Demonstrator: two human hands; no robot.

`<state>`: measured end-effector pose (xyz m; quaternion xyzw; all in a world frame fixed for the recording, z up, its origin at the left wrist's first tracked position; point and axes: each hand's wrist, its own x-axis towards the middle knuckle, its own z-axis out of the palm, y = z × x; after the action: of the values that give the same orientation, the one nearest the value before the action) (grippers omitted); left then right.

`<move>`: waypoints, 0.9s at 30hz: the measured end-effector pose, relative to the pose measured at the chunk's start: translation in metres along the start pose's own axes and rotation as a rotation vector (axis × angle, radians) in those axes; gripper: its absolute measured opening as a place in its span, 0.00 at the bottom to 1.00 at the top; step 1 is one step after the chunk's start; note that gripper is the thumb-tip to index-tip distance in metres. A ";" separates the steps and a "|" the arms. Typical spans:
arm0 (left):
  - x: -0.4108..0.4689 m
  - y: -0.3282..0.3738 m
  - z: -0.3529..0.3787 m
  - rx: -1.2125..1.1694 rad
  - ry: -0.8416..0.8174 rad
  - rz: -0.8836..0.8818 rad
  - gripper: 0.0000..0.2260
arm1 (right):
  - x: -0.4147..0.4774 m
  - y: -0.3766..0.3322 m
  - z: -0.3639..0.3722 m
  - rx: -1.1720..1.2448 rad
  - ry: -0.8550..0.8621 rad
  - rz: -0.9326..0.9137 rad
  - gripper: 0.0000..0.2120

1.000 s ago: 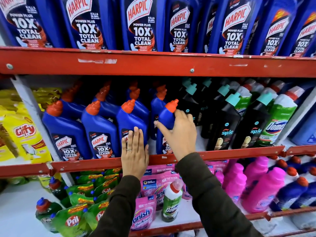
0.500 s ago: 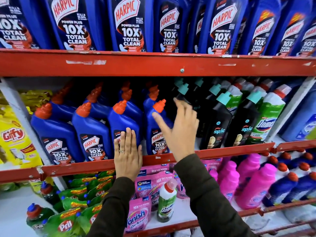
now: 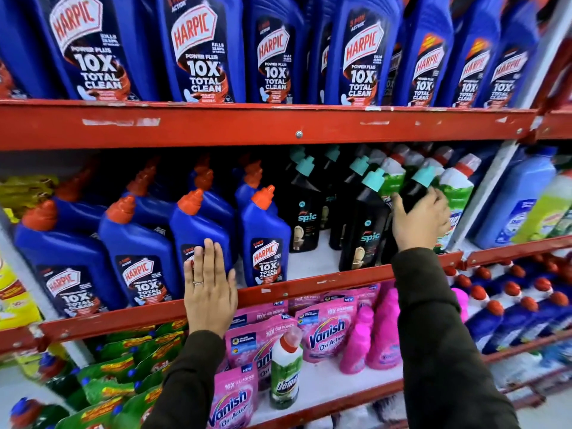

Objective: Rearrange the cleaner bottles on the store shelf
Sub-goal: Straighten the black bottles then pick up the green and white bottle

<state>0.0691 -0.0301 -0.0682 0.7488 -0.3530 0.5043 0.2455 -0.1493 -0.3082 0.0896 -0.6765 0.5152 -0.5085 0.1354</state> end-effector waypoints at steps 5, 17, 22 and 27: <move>0.000 0.001 -0.002 0.000 0.004 -0.001 0.33 | 0.007 0.011 -0.003 0.156 -0.042 -0.079 0.29; 0.001 0.001 -0.002 -0.020 -0.001 -0.009 0.33 | -0.040 -0.042 -0.062 0.141 0.122 -0.298 0.30; 0.001 0.001 -0.002 -0.023 -0.003 -0.016 0.33 | -0.065 -0.071 -0.064 0.274 -0.047 -0.294 0.32; 0.002 0.001 -0.002 -0.008 0.006 -0.009 0.34 | -0.086 -0.090 -0.039 0.308 -0.102 -0.344 0.33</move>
<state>0.0674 -0.0300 -0.0658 0.7479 -0.3509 0.5041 0.2516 -0.1269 -0.1844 0.1240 -0.7504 0.3012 -0.5620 0.1743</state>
